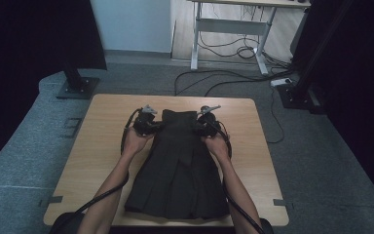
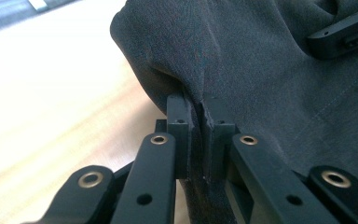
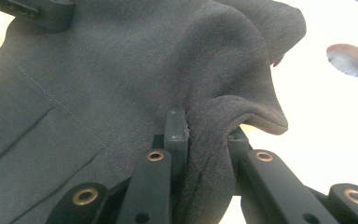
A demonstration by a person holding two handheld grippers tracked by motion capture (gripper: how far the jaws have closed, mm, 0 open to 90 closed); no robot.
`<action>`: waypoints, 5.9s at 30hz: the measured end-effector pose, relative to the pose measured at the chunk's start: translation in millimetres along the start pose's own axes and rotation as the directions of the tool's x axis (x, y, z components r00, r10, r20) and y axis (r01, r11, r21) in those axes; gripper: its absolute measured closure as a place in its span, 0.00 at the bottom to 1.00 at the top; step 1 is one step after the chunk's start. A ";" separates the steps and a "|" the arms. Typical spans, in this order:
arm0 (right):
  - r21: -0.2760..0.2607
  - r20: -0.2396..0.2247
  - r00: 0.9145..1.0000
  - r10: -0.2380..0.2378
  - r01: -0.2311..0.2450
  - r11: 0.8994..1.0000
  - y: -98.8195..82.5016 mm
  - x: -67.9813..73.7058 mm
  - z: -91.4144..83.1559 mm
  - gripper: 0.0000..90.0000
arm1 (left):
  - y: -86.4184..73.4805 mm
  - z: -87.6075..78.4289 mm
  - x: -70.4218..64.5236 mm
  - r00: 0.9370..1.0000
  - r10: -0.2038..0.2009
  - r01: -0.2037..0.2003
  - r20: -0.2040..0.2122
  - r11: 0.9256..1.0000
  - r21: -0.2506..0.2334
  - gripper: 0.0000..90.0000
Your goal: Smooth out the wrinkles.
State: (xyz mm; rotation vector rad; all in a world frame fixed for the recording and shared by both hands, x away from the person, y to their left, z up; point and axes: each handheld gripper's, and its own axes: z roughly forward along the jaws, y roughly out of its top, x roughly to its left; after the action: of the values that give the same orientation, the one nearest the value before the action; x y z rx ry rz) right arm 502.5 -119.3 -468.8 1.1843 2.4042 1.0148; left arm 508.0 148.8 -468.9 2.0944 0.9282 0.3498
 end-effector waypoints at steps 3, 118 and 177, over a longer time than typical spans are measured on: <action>-0.037 0.016 1.000 -0.008 0.008 0.999 15.3 -2.5 -10.6 0.87 | 11.9 -7.7 0.6 1.000 0.015 -0.015 -0.014 1.000 -0.022 0.93; -0.161 -0.131 0.989 -0.073 0.051 0.986 -142.8 57.9 -112.0 0.41 | -80.8 -106.0 -36.8 0.998 0.062 -0.059 0.011 0.984 -0.166 0.39; 0.014 -0.013 0.992 0.128 -0.127 0.992 -151.7 84.4 -73.4 0.10 | -137.8 -79.5 -84.4 0.986 0.122 -0.131 0.118 0.988 0.081 0.26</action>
State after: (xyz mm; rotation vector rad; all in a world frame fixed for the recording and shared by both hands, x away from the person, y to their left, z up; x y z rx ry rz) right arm 323.2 -151.8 -516.8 1.3550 2.3752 1.0488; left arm 339.6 189.3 -517.9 2.2358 0.7586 0.2569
